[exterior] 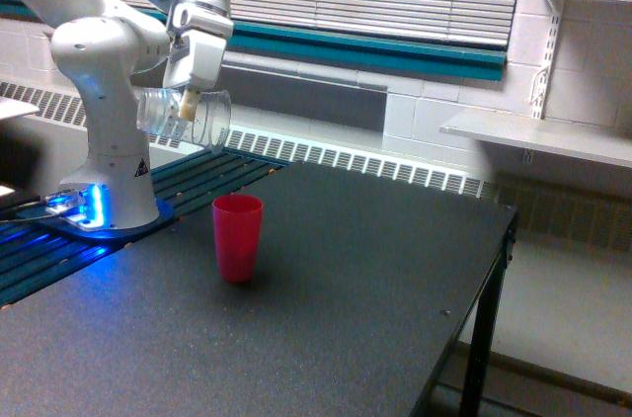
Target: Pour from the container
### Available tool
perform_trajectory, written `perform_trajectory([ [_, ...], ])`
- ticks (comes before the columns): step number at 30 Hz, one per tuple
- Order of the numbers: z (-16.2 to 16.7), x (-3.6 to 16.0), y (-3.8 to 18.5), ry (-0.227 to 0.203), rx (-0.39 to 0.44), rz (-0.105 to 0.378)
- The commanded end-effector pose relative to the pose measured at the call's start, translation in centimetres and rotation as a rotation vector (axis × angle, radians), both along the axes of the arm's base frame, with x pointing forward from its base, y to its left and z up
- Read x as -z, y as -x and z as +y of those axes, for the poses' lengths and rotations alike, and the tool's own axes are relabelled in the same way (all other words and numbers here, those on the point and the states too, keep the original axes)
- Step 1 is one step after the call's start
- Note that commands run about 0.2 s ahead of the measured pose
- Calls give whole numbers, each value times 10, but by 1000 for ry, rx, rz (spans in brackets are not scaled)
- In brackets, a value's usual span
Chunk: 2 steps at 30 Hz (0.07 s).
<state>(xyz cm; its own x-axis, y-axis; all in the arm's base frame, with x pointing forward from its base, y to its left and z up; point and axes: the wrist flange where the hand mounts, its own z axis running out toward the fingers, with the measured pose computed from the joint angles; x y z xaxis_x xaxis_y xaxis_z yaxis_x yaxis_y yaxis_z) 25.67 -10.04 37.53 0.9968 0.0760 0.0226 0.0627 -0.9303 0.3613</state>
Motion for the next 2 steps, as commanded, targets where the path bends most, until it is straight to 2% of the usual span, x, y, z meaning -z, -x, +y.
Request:
perform_trajectory([
  [1,13,15,2,-6,-3,24],
  [2,14,15,2,-6,-4,24],
])
